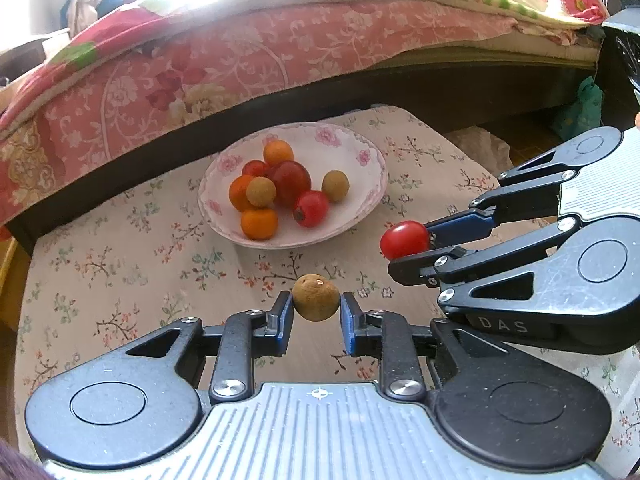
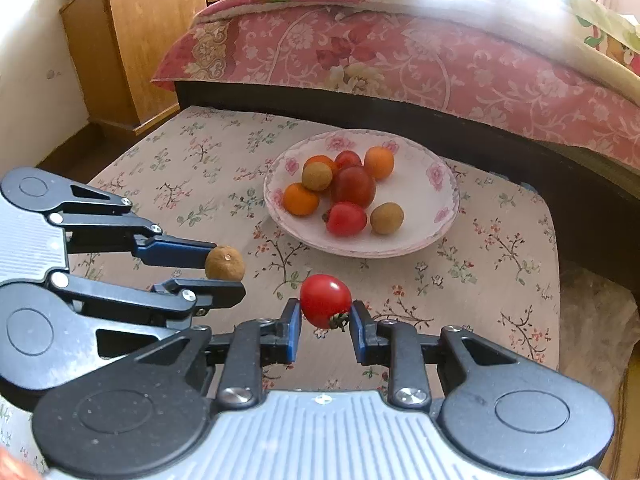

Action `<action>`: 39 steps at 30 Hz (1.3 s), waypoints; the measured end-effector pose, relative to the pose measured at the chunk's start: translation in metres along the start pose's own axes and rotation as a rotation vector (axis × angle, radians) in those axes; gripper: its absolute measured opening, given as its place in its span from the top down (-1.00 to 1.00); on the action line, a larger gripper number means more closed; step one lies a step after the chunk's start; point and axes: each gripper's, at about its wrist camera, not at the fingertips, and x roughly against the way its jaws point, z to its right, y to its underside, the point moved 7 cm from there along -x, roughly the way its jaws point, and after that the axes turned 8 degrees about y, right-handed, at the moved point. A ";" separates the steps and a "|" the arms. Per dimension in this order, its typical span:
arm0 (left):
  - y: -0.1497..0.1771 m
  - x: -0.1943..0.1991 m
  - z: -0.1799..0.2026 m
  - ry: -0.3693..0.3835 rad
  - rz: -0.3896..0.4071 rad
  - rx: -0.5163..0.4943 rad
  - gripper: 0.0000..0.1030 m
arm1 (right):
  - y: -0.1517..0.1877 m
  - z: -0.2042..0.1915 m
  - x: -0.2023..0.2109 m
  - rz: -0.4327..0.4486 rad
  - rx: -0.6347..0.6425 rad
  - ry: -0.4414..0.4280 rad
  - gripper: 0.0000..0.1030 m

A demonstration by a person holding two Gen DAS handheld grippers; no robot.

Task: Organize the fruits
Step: 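Carry the cherry tomato and kiwi over the white plate with both tools, then open both tools to drop the tomato and kiwi onto the plate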

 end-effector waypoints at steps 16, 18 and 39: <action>-0.014 -0.004 -0.007 -0.026 0.013 -0.013 0.39 | -0.016 0.007 -0.007 0.022 -0.015 0.015 0.40; -0.015 -0.005 -0.007 -0.028 0.015 -0.015 0.39 | -0.017 0.008 -0.007 0.024 -0.018 0.017 0.40; -0.051 -0.035 -0.024 -0.036 0.051 -0.006 0.39 | -0.048 0.032 -0.040 0.035 -0.071 0.024 0.40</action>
